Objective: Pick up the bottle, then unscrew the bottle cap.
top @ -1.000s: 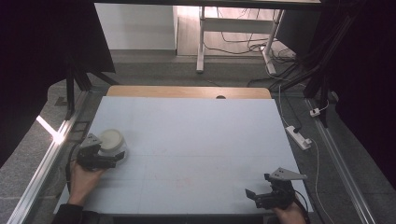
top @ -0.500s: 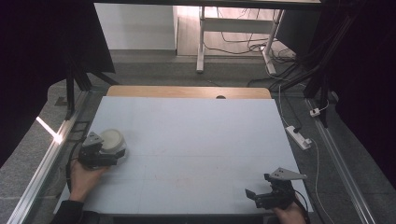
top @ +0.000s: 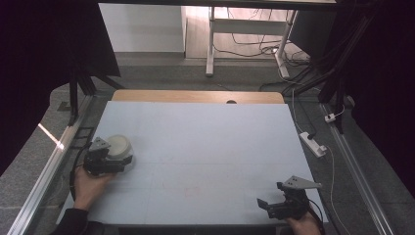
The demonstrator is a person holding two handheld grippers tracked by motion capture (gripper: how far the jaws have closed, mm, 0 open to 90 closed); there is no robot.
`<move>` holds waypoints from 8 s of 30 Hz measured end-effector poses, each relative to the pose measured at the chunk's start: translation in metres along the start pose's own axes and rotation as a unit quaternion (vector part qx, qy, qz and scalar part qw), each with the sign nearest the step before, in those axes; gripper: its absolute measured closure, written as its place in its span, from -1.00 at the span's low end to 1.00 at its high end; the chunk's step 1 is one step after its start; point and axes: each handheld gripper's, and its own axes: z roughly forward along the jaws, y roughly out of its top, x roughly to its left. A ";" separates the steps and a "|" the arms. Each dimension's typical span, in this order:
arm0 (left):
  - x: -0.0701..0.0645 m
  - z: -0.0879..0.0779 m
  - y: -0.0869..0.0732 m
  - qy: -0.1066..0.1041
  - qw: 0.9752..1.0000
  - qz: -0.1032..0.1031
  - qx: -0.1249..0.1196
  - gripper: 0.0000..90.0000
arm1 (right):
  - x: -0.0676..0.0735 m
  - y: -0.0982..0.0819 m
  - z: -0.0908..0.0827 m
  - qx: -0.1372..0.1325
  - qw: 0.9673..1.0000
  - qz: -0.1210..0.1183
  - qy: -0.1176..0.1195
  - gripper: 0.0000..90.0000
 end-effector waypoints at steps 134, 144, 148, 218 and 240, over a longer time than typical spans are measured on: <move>-0.177 0.062 0.118 -0.228 0.953 0.200 -0.015 -0.84 | 0.036 0.040 0.005 -0.083 0.992 -0.075 0.052 -1.00; -0.177 0.060 0.118 -0.228 0.952 0.204 -0.018 -0.84 | 0.048 0.066 0.018 -0.093 0.988 -0.090 0.080 -1.00; -0.178 0.060 0.118 -0.229 0.951 0.207 -0.019 -0.84 | 0.051 0.075 0.023 -0.094 0.988 -0.097 0.079 -1.00; -0.181 0.056 0.119 -0.312 0.917 0.249 -0.012 -0.83 | 0.088 0.176 0.095 -0.098 0.956 -0.176 0.215 -0.84; -0.177 0.052 0.121 -0.288 0.930 0.227 -0.023 -0.84 | 0.085 0.178 0.086 -0.111 0.962 -0.161 0.192 -1.00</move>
